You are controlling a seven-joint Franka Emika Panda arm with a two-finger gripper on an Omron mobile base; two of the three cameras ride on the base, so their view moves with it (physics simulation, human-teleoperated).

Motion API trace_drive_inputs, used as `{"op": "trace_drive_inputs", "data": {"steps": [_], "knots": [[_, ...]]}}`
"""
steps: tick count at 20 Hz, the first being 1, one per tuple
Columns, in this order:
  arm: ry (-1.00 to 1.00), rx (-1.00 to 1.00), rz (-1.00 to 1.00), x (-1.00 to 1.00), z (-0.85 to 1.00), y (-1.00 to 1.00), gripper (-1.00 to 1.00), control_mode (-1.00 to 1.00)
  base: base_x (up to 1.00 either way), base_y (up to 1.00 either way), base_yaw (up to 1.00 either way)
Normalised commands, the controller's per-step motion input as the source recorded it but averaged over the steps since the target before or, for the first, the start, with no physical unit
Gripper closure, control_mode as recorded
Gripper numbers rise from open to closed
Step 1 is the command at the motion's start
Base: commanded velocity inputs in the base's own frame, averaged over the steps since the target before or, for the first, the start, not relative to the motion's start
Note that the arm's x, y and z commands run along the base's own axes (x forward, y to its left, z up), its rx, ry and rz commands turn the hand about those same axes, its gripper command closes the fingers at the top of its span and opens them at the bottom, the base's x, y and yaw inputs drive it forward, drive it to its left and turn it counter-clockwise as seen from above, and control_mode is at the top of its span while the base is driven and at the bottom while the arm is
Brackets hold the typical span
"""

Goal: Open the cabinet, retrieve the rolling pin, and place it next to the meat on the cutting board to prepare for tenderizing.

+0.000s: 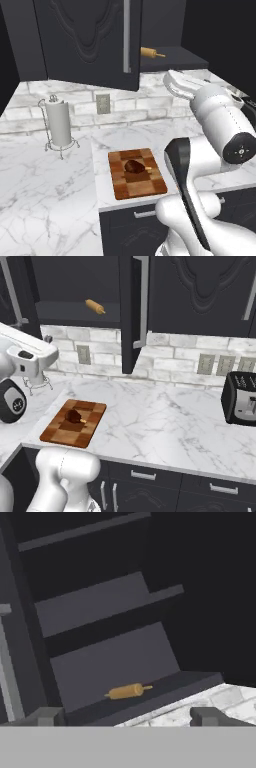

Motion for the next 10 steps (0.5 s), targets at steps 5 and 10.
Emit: {"op": "trace_drive_inputs", "data": {"steps": [5,10], "knots": [[0.18,0.34,0.1,0.46,0.0,-0.22,-1.0,-1.0,0.0,0.0,0.0],[0.14,0.33,0.16,0.53,0.0,-0.13,-1.0,-1.0,0.0,0.0,0.0]]}}
